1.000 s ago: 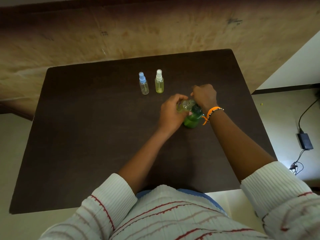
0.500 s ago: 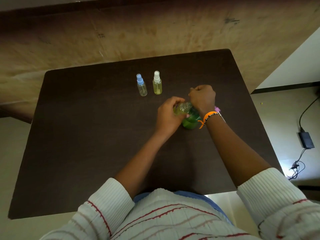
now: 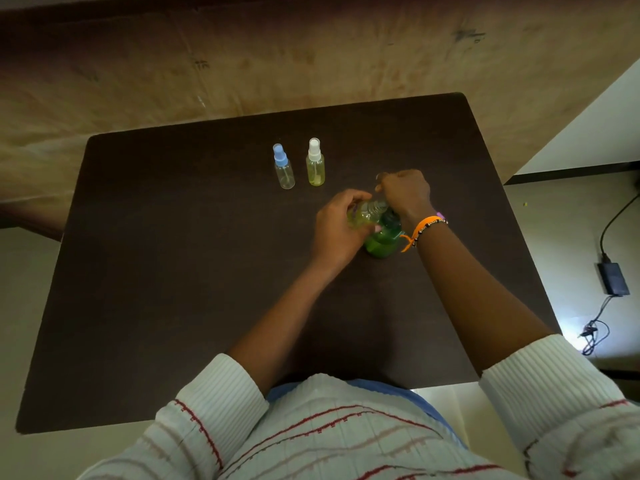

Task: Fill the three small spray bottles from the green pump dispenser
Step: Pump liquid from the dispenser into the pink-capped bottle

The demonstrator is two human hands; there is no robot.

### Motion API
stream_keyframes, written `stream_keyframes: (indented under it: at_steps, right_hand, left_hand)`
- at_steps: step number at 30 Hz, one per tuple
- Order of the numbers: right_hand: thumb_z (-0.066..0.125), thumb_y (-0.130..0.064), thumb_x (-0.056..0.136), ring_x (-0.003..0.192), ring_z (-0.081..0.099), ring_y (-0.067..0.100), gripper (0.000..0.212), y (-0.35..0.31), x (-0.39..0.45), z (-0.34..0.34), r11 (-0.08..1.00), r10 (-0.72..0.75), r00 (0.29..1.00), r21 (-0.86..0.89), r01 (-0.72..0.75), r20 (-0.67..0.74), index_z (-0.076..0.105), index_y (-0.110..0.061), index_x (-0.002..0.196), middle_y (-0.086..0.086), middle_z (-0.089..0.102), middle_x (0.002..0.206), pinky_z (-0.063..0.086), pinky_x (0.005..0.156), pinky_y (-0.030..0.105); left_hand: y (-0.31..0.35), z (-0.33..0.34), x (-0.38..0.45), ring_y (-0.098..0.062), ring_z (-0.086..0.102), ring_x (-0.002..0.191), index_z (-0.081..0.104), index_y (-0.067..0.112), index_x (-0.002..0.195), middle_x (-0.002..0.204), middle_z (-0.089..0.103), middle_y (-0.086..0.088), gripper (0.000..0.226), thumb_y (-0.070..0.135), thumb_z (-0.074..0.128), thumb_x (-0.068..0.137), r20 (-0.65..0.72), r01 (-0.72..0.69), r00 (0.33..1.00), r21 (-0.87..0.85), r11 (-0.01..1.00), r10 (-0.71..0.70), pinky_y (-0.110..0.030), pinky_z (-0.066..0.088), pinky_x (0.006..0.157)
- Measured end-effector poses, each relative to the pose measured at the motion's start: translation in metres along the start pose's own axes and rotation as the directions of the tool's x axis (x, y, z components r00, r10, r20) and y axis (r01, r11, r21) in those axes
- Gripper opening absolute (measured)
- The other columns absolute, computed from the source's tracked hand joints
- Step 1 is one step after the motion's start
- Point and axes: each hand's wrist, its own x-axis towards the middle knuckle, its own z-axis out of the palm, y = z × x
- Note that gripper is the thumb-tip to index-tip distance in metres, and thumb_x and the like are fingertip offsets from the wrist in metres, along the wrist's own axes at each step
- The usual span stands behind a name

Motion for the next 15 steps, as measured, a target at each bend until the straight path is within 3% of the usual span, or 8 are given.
stream_keyframes:
  at_steps: [4,6,8,12,15]
  right_hand:
    - [0.054,-0.017,0.089,0.072,0.056,0.025,0.027,0.0029,-0.0001,0.0025,0.998,-0.052,0.995,-0.05,0.048,-0.09,0.068,-0.001,0.074,0.008,0.06,0.072,0.047,0.073,0.034]
    - [0.053,-0.018,0.09,0.068,0.055,0.027,0.034,0.0061,-0.0015,0.0036,0.994,-0.085,0.987,-0.075,0.076,-0.133,0.053,-0.012,0.057,0.003,0.052,0.061,0.047,0.07,0.034]
    - [0.053,-0.02,0.09,0.067,0.053,0.029,0.039,0.0082,-0.0006,0.0034,0.992,-0.108,0.983,-0.084,0.096,-0.15,0.044,-0.014,0.052,0.003,0.048,0.057,0.044,0.068,0.034]
    - [0.056,-0.034,0.092,0.077,0.058,0.025,0.036,0.0033,0.001,0.0015,1.0,-0.021,1.0,0.003,0.022,-0.001,0.063,-0.012,0.064,0.004,0.061,0.073,0.046,0.077,0.034]
    - [0.054,-0.04,0.092,0.07,0.055,0.017,0.039,-0.0002,0.0019,-0.0032,0.997,0.042,0.996,0.065,-0.047,0.075,0.064,-0.014,0.065,-0.001,0.058,0.07,0.042,0.074,0.03]
  left_hand:
    - [-0.0014,-0.0008,0.0003,-0.013,0.062,0.094,0.064,0.011,0.103,0.1,0.068,-0.002,0.042,0.007,0.08,0.064,0.0,-0.004,1.0,0.01,1.0,0.004,-0.022,0.049,0.081]
    - [-0.0029,0.0008,-0.0011,-0.013,0.062,0.093,0.065,0.012,0.101,0.099,0.068,-0.001,0.04,0.008,0.079,0.064,-0.004,0.01,1.0,0.012,1.0,-0.01,-0.022,0.049,0.08]
    - [-0.0033,0.0023,-0.0021,-0.014,0.063,0.092,0.065,0.013,0.101,0.097,0.068,-0.002,0.039,0.008,0.079,0.065,-0.001,0.008,1.0,0.005,1.0,-0.008,-0.026,0.05,0.079]
    - [-0.0047,0.0002,-0.0008,-0.016,0.063,0.094,0.064,0.011,0.102,0.1,0.068,-0.003,0.042,0.008,0.08,0.064,-0.001,-0.009,1.0,-0.001,1.0,0.009,-0.029,0.051,0.083]
    - [-0.0046,-0.0019,-0.0001,-0.013,0.062,0.096,0.064,0.011,0.104,0.102,0.067,-0.001,0.043,0.008,0.08,0.064,0.002,0.005,1.0,-0.009,1.0,-0.005,-0.022,0.048,0.083]
